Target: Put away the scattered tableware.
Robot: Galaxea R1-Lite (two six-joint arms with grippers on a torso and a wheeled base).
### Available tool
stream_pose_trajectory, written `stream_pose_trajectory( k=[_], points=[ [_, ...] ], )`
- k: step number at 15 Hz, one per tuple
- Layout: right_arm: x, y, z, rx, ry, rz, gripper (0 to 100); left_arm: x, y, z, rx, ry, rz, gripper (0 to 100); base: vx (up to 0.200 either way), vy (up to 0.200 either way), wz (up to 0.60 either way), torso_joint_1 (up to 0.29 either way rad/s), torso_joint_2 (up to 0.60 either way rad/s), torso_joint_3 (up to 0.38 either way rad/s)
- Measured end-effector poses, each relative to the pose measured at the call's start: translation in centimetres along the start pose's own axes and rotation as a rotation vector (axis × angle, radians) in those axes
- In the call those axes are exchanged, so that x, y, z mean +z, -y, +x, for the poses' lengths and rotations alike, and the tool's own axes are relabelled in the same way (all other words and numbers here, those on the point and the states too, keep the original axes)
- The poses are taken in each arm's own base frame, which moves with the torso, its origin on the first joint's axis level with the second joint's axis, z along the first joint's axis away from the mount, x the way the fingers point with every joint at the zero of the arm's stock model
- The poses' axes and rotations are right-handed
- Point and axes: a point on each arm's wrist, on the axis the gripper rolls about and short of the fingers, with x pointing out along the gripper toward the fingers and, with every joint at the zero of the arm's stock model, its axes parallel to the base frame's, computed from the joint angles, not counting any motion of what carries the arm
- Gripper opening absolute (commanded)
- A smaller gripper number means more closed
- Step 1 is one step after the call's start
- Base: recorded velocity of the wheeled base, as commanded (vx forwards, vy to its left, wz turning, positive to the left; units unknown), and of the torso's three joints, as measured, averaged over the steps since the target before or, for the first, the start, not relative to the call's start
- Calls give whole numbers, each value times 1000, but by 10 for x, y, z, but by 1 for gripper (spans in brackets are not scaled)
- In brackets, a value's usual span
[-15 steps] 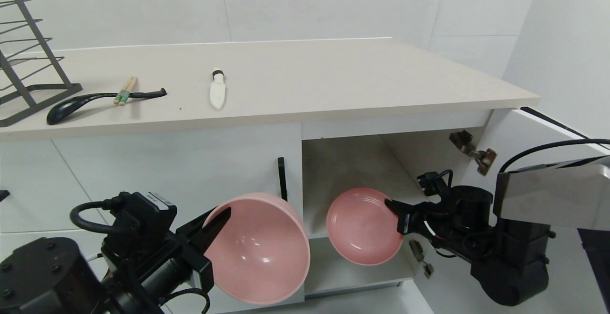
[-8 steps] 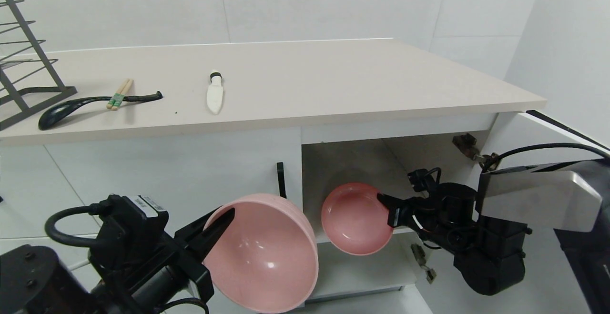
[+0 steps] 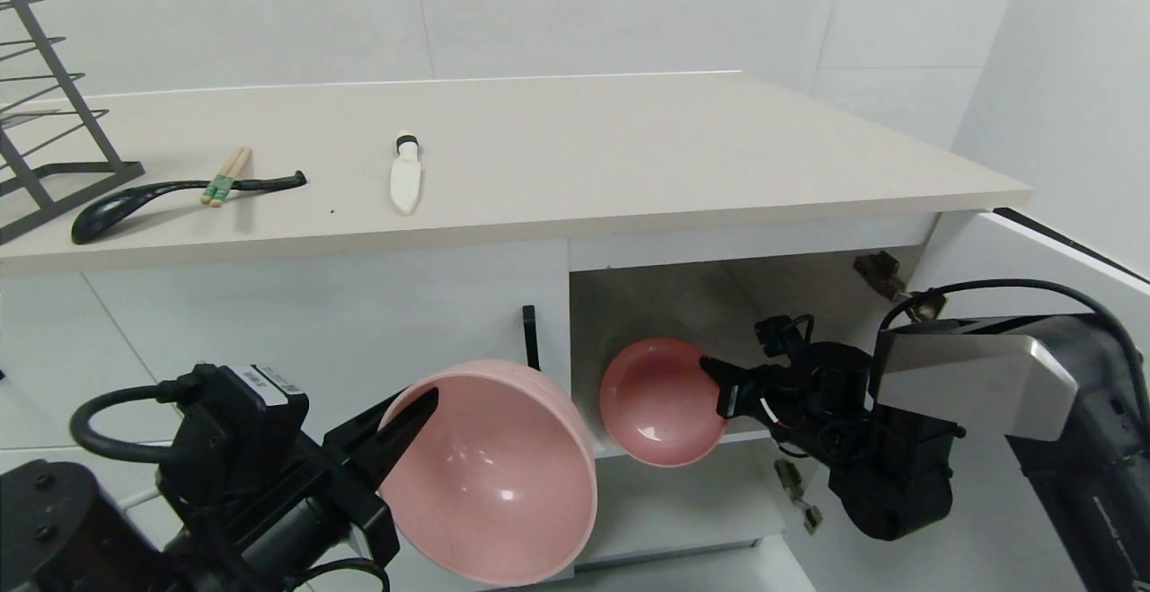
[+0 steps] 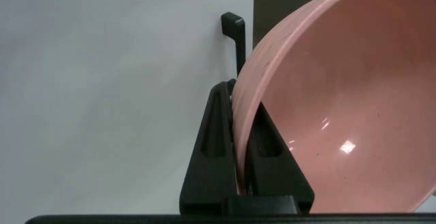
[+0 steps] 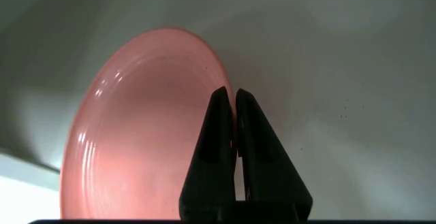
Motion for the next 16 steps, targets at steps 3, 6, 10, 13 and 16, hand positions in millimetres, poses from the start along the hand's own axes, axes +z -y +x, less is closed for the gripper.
stream_pose_trajectory(
  k=[3, 6, 10, 13, 16],
  points=[
    [3, 3, 11, -49, 48, 60, 0, 0, 0, 0, 0, -1, 0, 0, 0, 0, 0, 0, 0, 0],
    [1, 0, 23, -74, 85, 96, 0, -1, 0, 0, -1, -4, -1, 0, 0, 0, 0, 0, 0, 0],
    [-11, -6, 31, -86, 78, 97, 0, -1, 0, 1, -1, -6, 0, 0, 0, 0, 0, 0, 0, 0],
    [-15, -7, 35, -110, 89, 119, 0, -1, 0, 1, -1, -7, 0, 0, 0, 0, 0, 0, 0, 0],
    [-16, -6, 42, -147, 120, 138, 0, -1, 0, 1, -1, -8, 0, 0, 0, 0, 0, 0, 0, 0]
  ],
)
